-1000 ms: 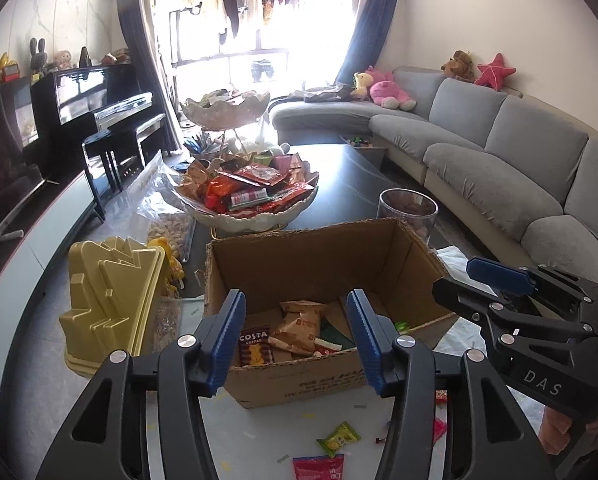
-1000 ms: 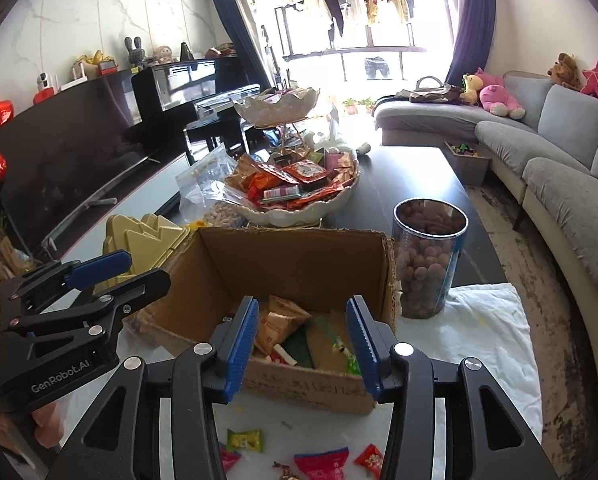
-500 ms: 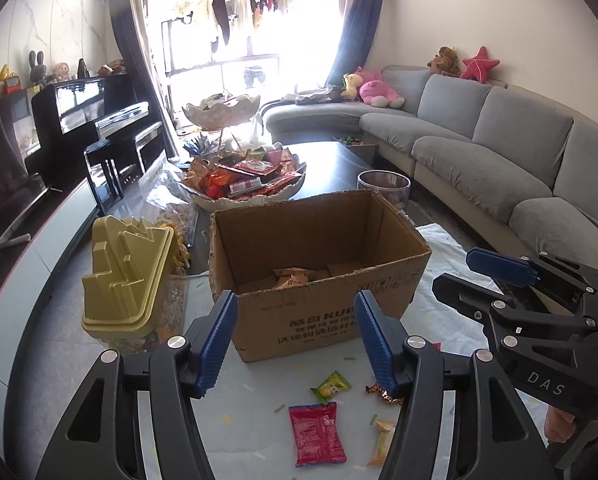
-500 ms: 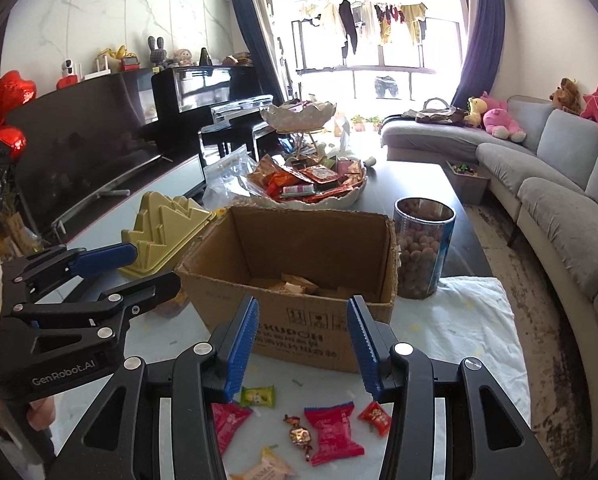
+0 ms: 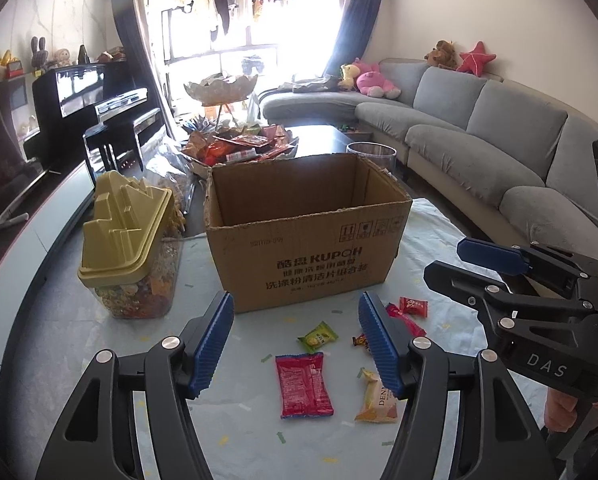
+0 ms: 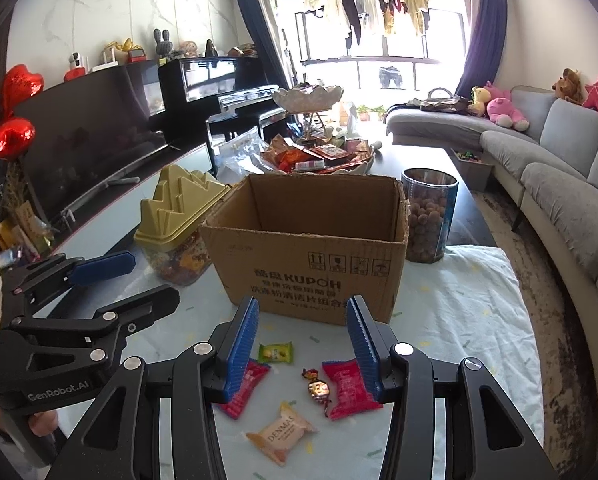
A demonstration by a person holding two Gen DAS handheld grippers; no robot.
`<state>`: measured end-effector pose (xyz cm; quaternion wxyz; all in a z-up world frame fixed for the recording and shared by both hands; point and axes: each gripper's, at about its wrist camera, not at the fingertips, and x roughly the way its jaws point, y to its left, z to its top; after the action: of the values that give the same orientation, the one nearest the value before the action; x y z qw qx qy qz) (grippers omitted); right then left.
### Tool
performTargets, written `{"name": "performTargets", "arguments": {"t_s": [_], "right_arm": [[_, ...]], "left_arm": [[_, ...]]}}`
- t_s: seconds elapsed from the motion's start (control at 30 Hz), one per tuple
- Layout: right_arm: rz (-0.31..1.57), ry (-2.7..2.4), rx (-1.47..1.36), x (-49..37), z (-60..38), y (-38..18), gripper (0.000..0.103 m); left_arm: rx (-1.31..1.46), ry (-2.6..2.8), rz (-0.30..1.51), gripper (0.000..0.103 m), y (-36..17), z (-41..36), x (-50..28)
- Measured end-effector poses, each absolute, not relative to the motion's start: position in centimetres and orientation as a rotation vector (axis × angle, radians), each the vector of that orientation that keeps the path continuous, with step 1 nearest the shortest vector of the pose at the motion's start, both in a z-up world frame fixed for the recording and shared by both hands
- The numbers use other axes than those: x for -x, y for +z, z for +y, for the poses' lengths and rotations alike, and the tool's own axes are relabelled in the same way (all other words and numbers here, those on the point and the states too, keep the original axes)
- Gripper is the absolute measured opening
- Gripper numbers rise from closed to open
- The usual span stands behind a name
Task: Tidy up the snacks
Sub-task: 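Move both open tools back toward the remaining snacks, then grasp the pink-red snack bag with the left tool while the right tool grasps the wrapped chocolate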
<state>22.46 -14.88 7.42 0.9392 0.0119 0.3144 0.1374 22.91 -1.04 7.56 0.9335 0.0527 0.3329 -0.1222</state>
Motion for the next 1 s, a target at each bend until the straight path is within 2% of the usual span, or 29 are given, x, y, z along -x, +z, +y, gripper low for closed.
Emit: {"name": "performTargets", "arguments": {"t_s": [1.0], "right_arm": [[0.857, 0.343, -0.028, -22.1, -14.6, -1.3, 0.047]], "left_arm": [[-0.064, -0.247, 0.920, 0.065, -1.9, -1.3, -22.9]]}}
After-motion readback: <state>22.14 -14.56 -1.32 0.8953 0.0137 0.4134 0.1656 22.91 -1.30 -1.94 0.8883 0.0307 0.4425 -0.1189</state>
